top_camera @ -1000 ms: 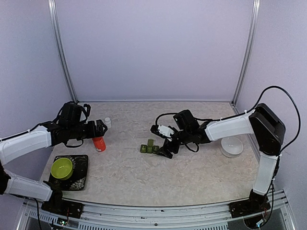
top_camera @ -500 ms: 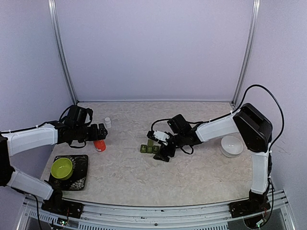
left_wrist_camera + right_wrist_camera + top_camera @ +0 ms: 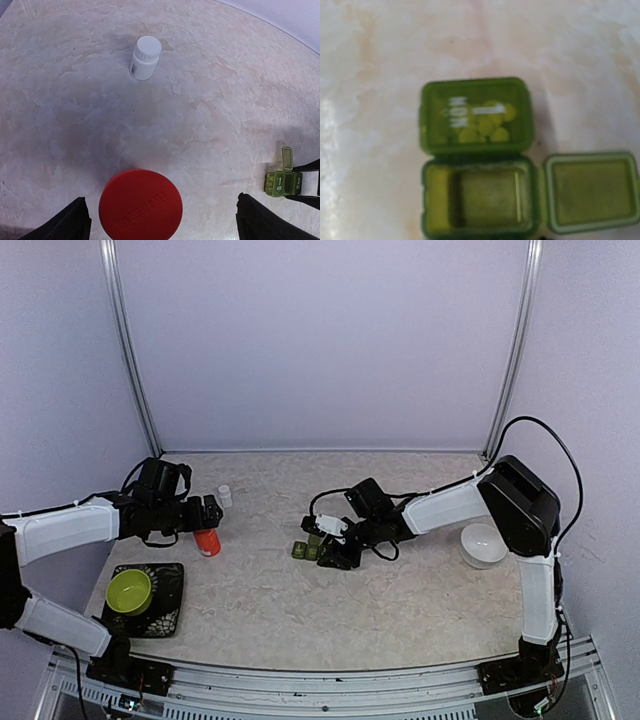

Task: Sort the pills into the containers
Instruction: Position the pill container at the center of the board.

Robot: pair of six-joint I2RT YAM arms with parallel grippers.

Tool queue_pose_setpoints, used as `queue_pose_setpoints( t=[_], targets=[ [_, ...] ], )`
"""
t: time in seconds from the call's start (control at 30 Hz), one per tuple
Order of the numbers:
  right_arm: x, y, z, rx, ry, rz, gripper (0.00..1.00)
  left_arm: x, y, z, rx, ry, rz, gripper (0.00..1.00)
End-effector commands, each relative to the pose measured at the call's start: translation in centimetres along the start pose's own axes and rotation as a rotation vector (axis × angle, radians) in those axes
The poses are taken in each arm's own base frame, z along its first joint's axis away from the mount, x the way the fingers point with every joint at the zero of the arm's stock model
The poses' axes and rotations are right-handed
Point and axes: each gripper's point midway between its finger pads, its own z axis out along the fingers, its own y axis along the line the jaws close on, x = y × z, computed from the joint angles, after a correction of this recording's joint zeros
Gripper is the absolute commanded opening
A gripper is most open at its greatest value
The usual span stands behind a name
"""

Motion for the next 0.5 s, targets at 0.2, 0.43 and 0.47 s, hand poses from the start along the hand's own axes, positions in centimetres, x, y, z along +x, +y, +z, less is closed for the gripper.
queue_pose_setpoints(
  t=[0.2, 0.43, 0.47],
  targets=[
    [0.1, 2.4, -0.9, -0.086, -0.043, -0.002, 0.39, -2.0, 0.0, -0.7, 0.014, -0.059, -0.012, 0.99],
    [0.5, 3.8, -1.5, -0.117, -0.052, -0.004, 0.39, -1.8, 0.3, -0.4, 0.002, -0.052, -0.005, 0.99],
    [0.6, 3.9, -1.4, -0.118, -0.050, -0.004, 0.39, -1.8, 0.2, -0.3, 0.004, -0.049, -0.003, 0.99]
  ],
)
